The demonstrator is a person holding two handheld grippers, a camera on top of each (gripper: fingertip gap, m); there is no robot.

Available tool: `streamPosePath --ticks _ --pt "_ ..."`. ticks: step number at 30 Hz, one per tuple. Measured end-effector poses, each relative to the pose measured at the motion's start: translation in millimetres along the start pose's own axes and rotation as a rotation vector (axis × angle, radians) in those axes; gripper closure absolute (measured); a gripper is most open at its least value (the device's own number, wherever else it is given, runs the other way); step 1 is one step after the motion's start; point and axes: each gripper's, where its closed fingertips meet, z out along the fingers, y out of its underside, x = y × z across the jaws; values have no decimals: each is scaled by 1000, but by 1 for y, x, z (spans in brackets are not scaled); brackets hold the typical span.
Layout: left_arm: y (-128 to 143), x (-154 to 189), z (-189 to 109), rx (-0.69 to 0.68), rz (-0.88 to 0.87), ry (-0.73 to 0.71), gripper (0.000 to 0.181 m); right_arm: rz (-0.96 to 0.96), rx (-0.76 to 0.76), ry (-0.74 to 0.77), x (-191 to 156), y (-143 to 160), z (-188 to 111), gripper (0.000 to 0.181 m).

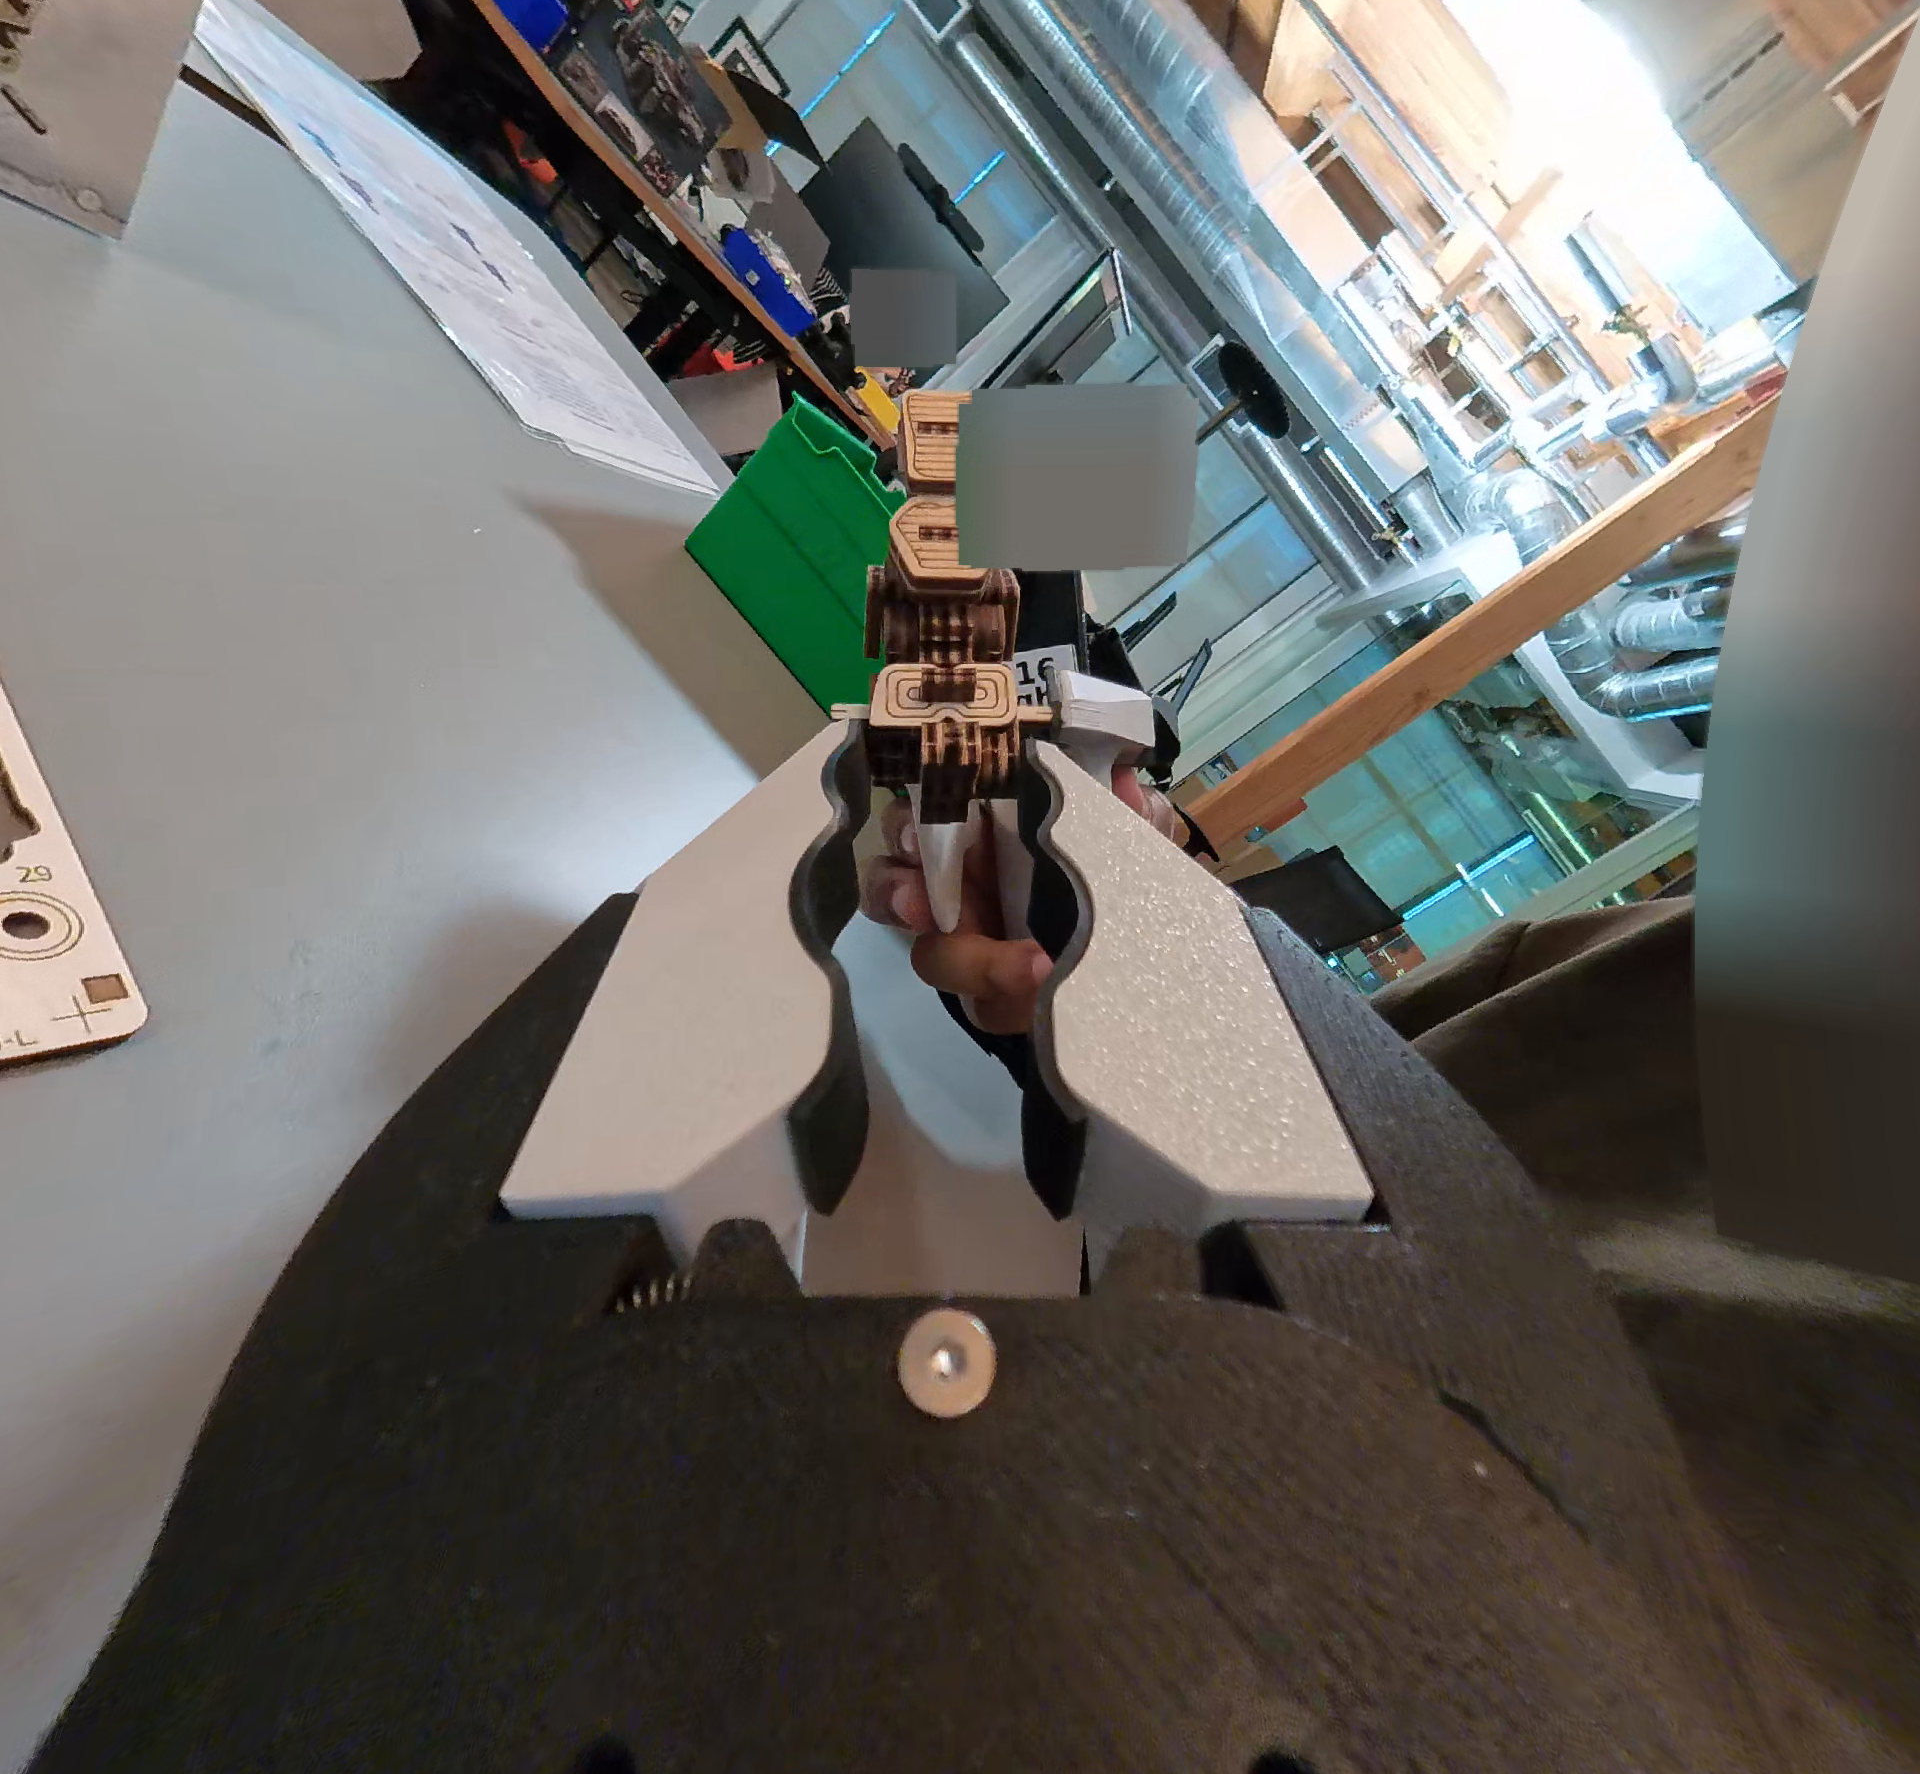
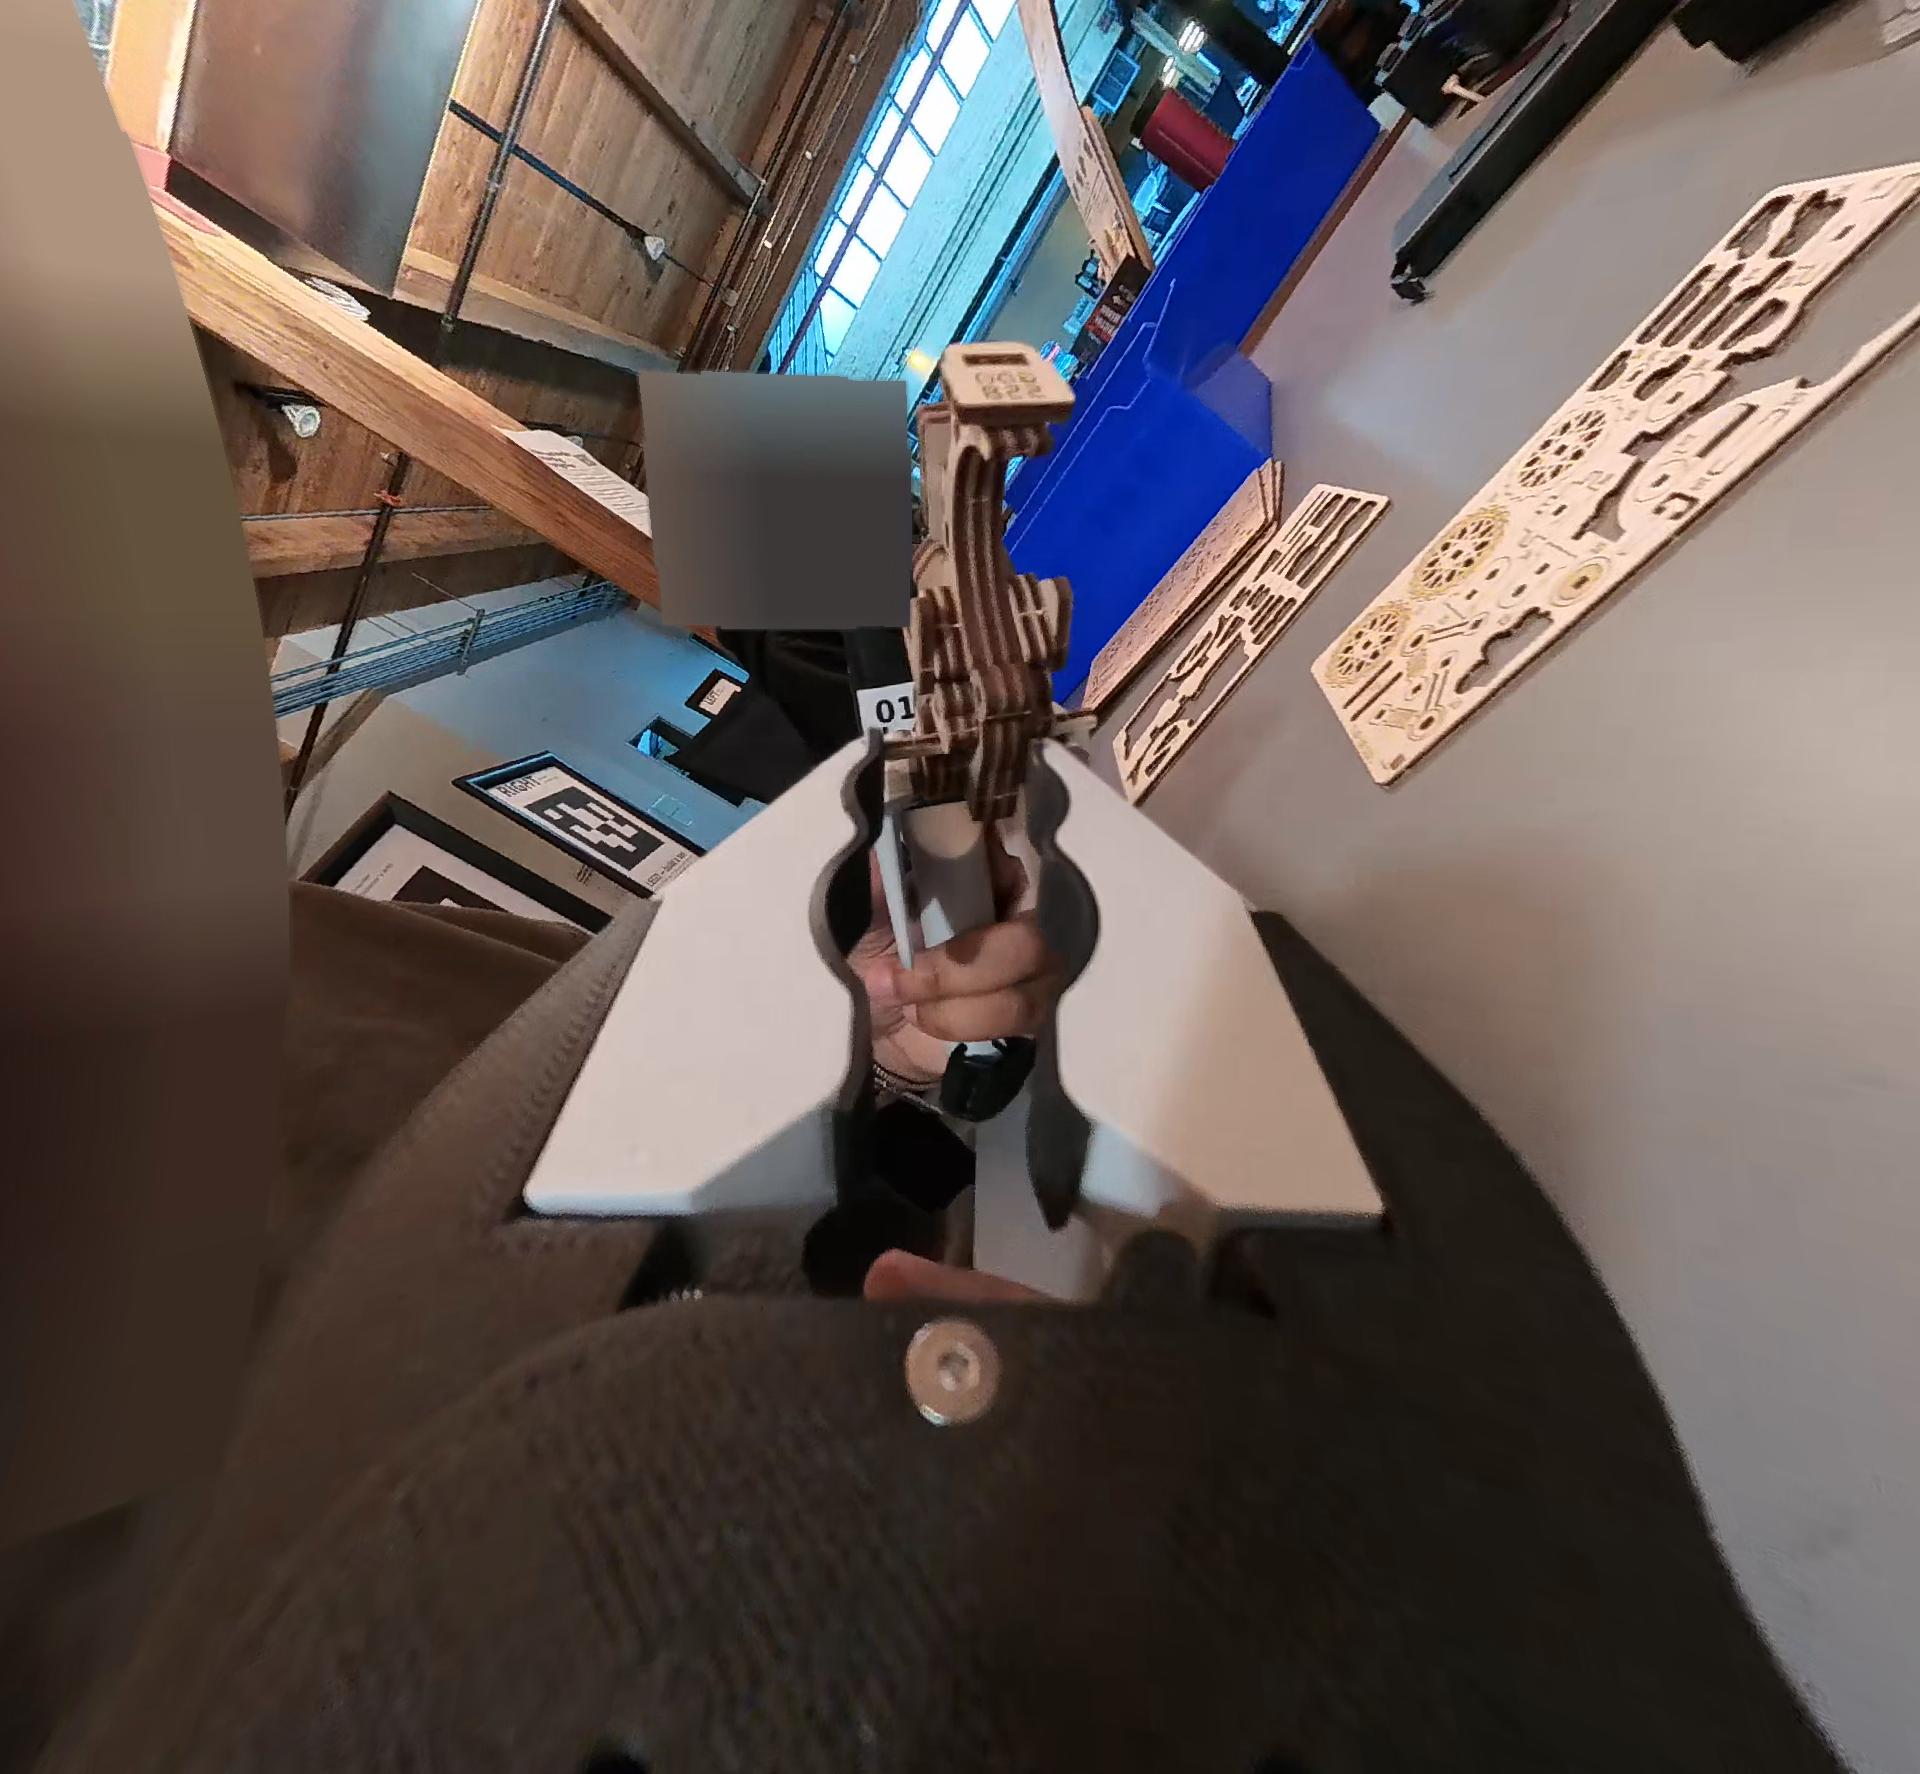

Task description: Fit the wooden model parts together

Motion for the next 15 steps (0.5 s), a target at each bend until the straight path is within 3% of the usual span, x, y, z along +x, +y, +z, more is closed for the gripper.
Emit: streamPosePath --ticks 15 --pt "1 3 -1 -11 33 0 156 -58 -23 -12 -4 0 1 158"
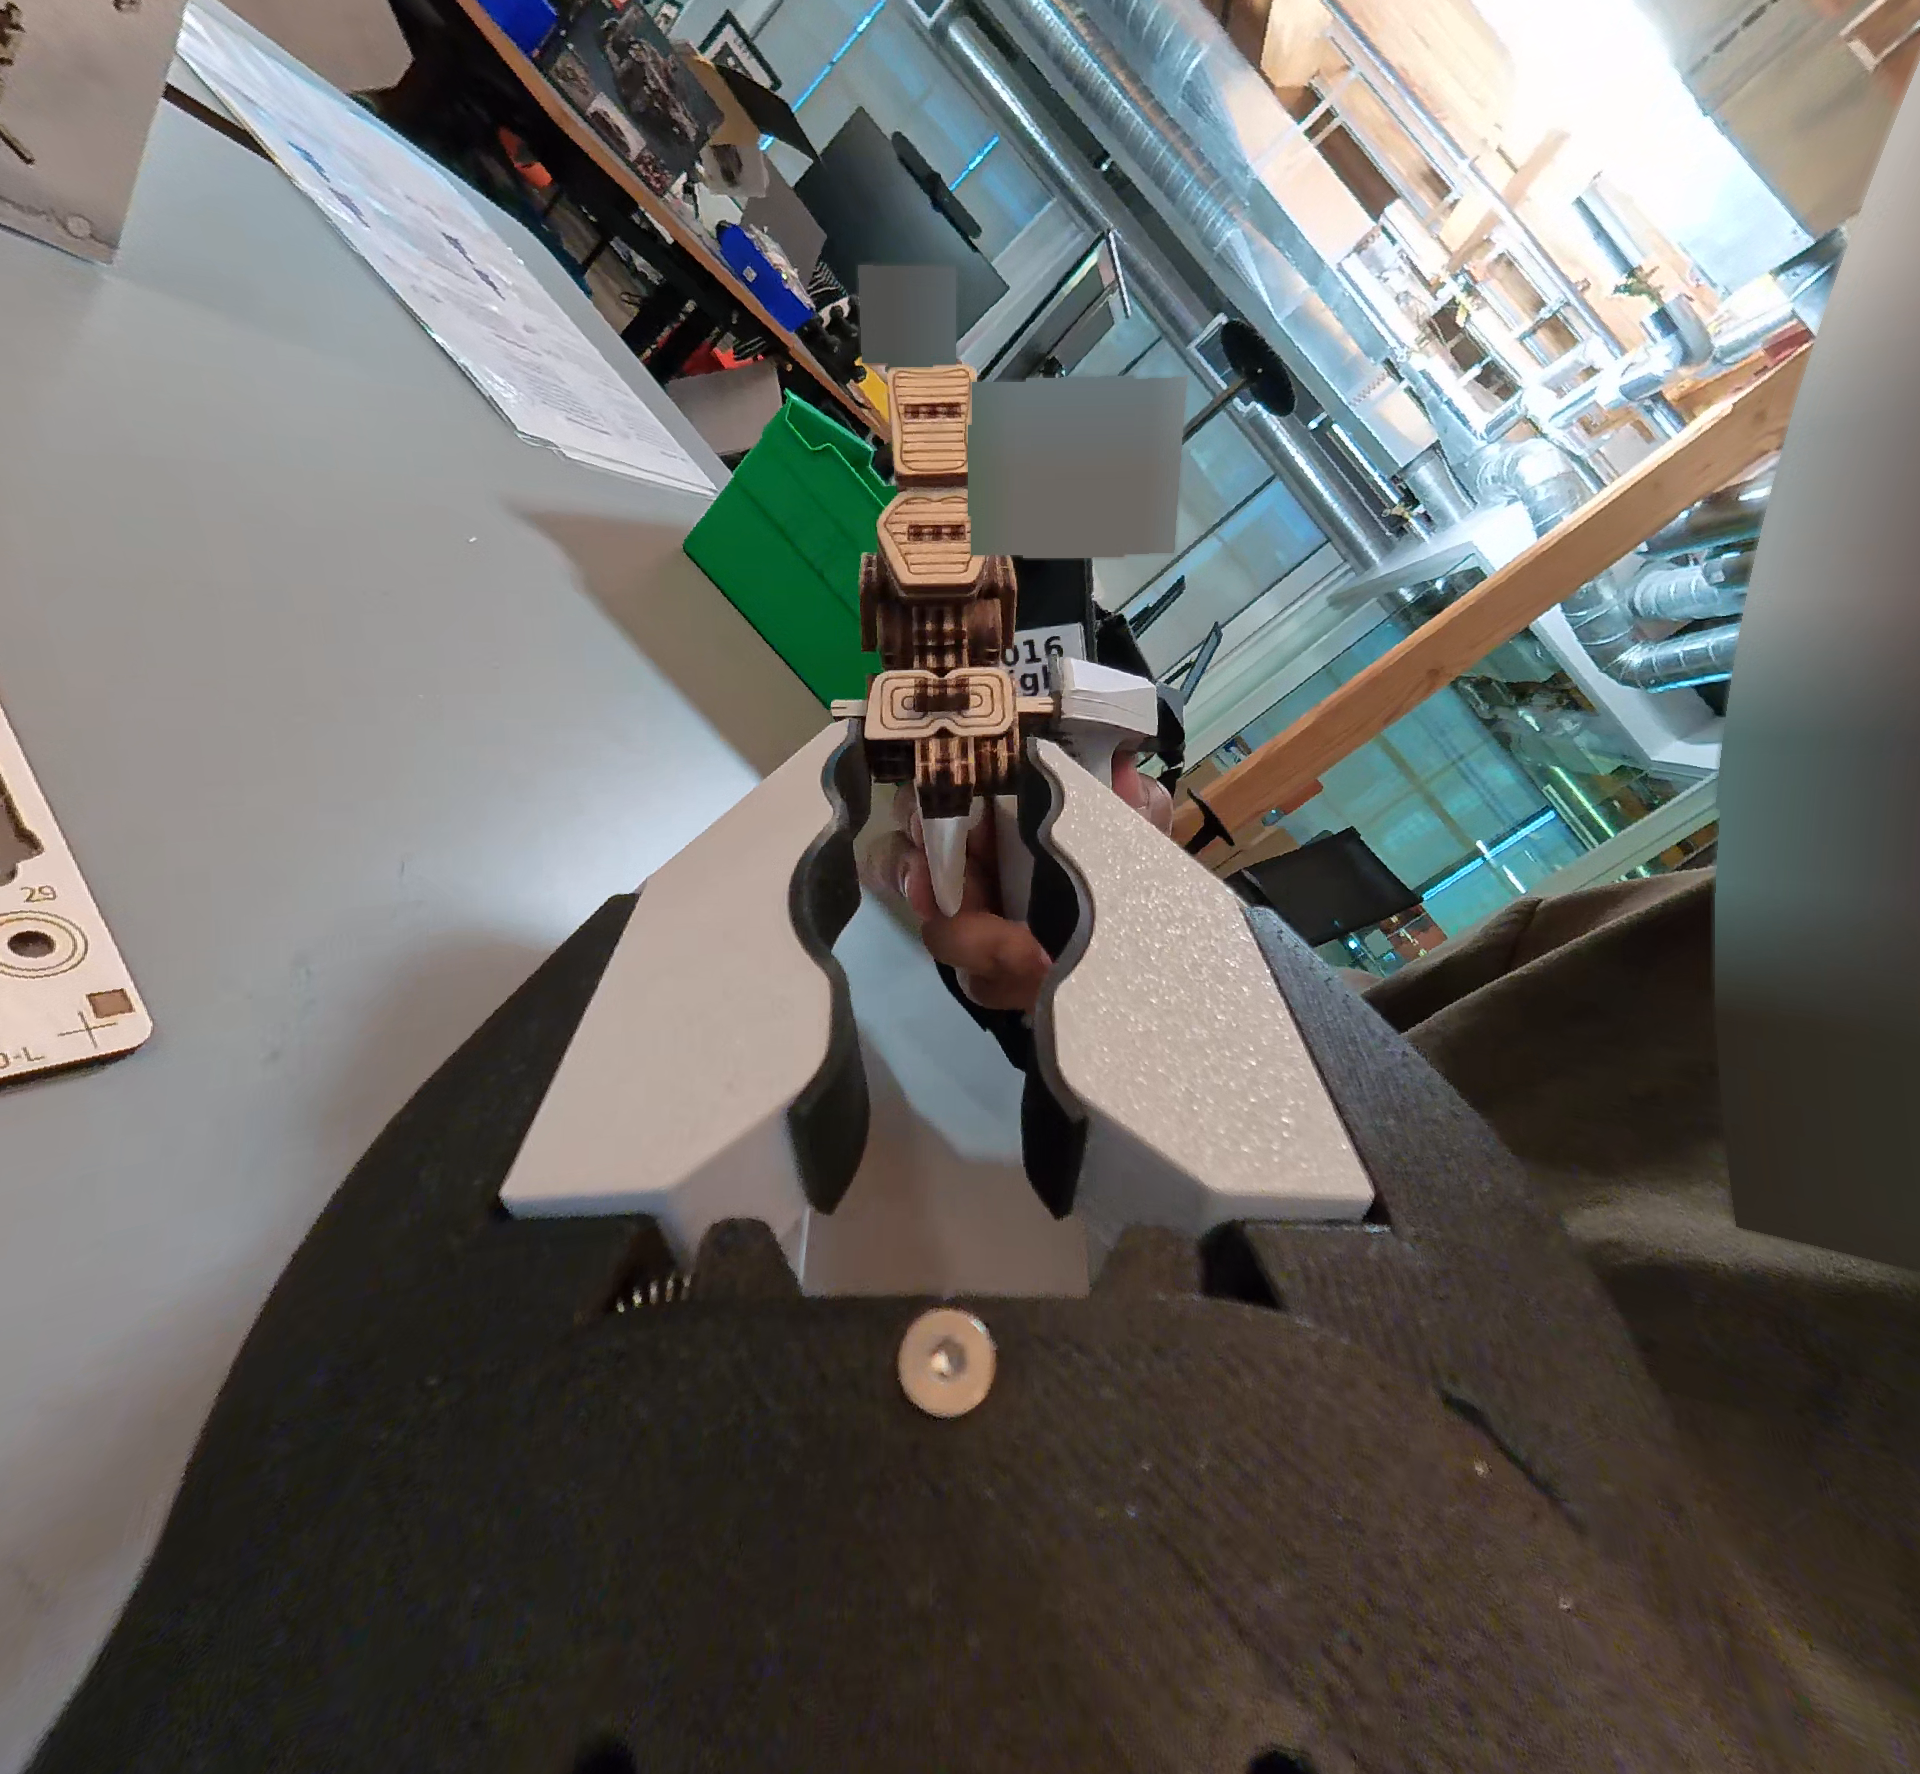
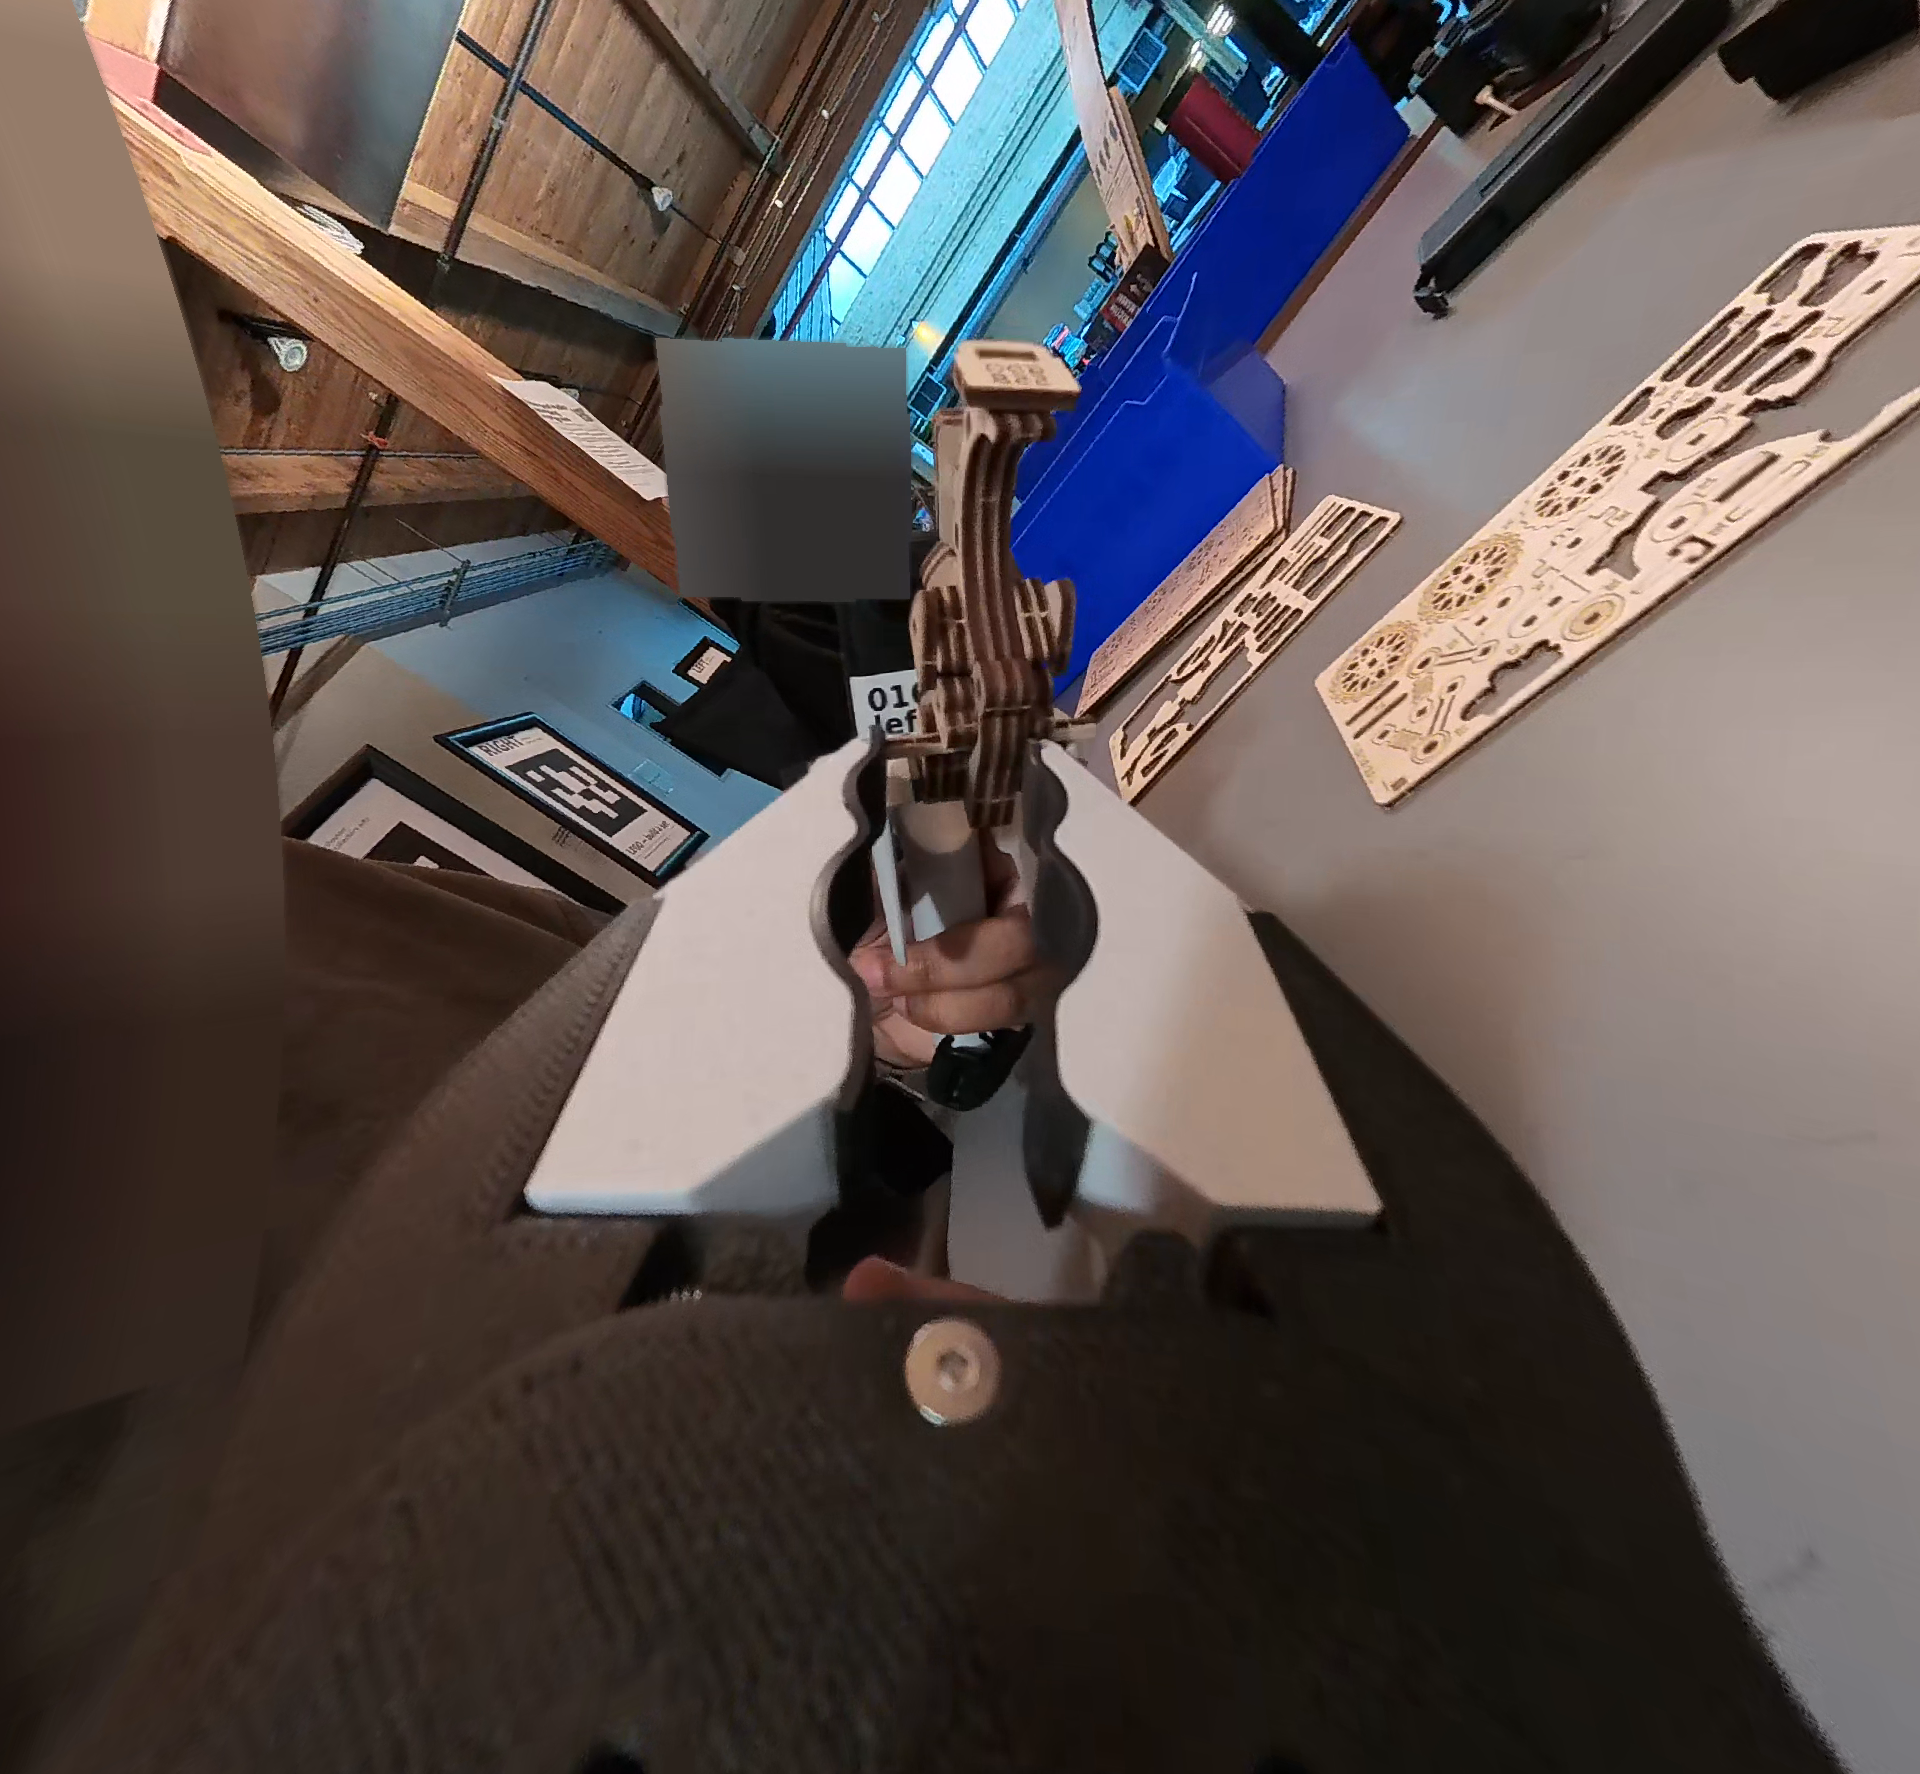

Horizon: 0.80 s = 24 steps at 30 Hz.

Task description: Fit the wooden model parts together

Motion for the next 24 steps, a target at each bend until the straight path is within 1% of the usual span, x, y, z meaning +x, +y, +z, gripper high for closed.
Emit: streamPosePath --ticks 6,11,12,14,17,24 --pt "1 0 0 -4 -1 0 156 -39 -12 19 0 0 0 158" --pt "-2 2 -1 17 -52 36 156 -75 -5 27 -2 -1 1 157" --pt "-3 2 -1 23 -56 42 156 -96 -4 38 -2 -1 1 155" --pt "-5 3 -3 30 -54 46 156 -140 -2 64 -1 -2 0 147" --pt "-6 3 -4 31 -53 49 156 -171 24 74 -3 -9 -3 141" --pt "-3 8 -1 17 -76 85 157 -217 29 55 -8 -10 -3 142"
